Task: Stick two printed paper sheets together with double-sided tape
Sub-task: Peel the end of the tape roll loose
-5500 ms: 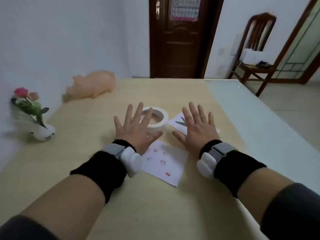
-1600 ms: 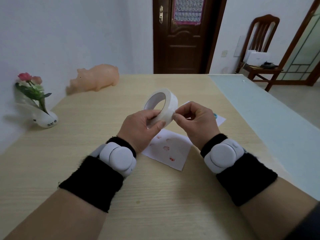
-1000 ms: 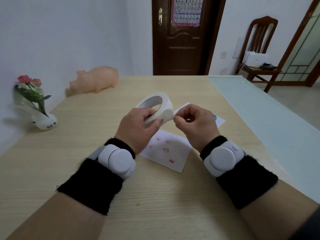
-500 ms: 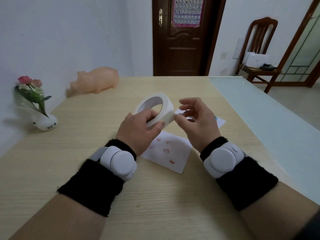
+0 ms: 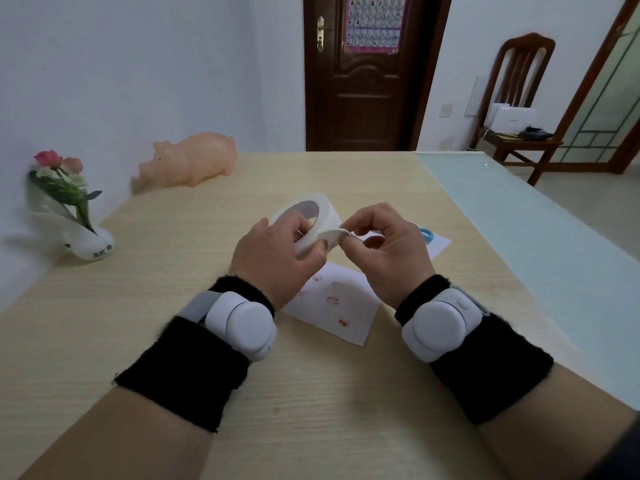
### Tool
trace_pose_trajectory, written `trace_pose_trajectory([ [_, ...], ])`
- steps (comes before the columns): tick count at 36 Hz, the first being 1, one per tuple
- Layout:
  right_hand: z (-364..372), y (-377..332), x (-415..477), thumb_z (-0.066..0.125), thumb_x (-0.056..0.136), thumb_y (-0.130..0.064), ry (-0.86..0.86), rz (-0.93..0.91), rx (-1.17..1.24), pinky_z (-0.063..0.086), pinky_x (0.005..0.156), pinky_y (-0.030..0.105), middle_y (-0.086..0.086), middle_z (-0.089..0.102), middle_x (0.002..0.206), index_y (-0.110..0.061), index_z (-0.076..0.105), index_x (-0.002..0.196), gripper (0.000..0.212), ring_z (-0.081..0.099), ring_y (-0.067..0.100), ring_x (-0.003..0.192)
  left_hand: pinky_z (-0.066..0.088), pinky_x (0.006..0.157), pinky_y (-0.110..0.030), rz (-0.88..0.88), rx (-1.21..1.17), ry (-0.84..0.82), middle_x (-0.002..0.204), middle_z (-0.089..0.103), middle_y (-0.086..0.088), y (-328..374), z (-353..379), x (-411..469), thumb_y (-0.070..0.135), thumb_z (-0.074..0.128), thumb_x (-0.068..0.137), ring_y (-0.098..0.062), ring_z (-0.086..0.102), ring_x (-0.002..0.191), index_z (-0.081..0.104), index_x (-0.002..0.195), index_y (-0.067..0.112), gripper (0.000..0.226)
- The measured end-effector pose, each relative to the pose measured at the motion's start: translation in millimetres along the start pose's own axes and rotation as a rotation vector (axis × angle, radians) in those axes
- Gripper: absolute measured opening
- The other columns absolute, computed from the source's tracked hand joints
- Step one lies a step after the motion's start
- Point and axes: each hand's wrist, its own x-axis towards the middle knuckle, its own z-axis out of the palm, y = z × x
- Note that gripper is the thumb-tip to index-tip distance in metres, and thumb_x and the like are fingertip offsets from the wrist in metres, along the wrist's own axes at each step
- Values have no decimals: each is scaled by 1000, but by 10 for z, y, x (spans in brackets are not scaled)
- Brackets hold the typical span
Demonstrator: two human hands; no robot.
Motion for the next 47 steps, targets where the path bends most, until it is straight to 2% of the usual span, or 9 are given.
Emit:
trace_pose_trajectory([
  [3, 9, -7, -7, 70, 79, -10, 2, 2, 13, 43, 68, 15, -12, 57, 92, -42, 60, 83, 33, 55, 6, 83, 46, 67, -32, -9, 5, 22, 73, 63, 3, 16, -28, 5, 49, 47, 70, -22, 57, 72, 51, 83, 26, 27],
  [7, -33, 20, 14, 69, 79, -11, 54, 79, 101, 45, 68, 13, -8, 60, 97, -40, 56, 102, 39, 58, 8, 85, 41, 64, -29, -23, 6, 36, 70, 61, 5, 19, -57, -1, 47, 48, 74, -23, 57, 69, 51, 85, 23, 26],
  [11, -55, 62, 40, 67, 80, -11, 50, 154, 75, 47, 72, 17, -8, 62, 87, -31, 60, 88, 23, 56, -2, 76, 41, 64, -28, -28, -27, 47, 68, 60, 9, 24, -76, -5, 46, 53, 79, -21, 58, 68, 53, 87, 22, 25],
  [17, -18, 94, 32, 66, 81, -14, -31, 177, 50, 46, 76, 18, -10, 62, 85, -27, 60, 81, 15, 58, 5, 81, 40, 62, -27, -21, -26, 23, 65, 57, 12, 43, -77, -13, 49, 48, 75, -19, 56, 66, 52, 86, 25, 27],
  [27, -36, 61, 33, 64, 79, -3, -33, 158, 127, 39, 68, 17, -11, 55, 66, -19, 54, 65, 23, 48, 3, 65, 43, 63, -29, -37, -28, -9, 69, 62, 8, 15, -61, -3, 50, 48, 74, -21, 58, 68, 53, 87, 23, 31],
  [35, -36, 77, 29, 63, 78, -1, -25, 151, 153, 38, 68, 22, -15, 52, 61, -20, 53, 62, 26, 46, 5, 63, 45, 79, -25, 20, -17, -10, 102, 71, 5, -9, -55, 1, 56, 48, 81, -20, 65, 92, 51, 127, 36, 51],
  [40, -41, 69, 24, 65, 79, -5, -16, 146, 114, 42, 69, 18, -13, 58, 67, -20, 59, 67, 21, 52, 5, 68, 50, 83, -32, 80, -77, -10, 111, 69, 11, -69, -51, -4, 56, 37, 80, -16, 65, 95, 57, 124, 37, 52],
  [45, -111, 98, 66, 65, 82, -10, 39, 177, -29, 48, 72, 22, -6, 65, 79, -28, 65, 78, 18, 57, 9, 72, 47, 86, -24, 71, -93, -9, 116, 66, 14, -108, -38, 1, 58, 37, 78, -10, 62, 102, 57, 124, 38, 54],
  [47, -199, 146, 121, 62, 83, -10, 101, 168, -191, 43, 72, 20, -3, 64, 81, -24, 67, 87, 15, 55, 9, 71, 46, 88, -23, 68, -103, -7, 118, 65, 14, -126, -30, 4, 58, 38, 78, -9, 62, 105, 57, 125, 38, 54],
])
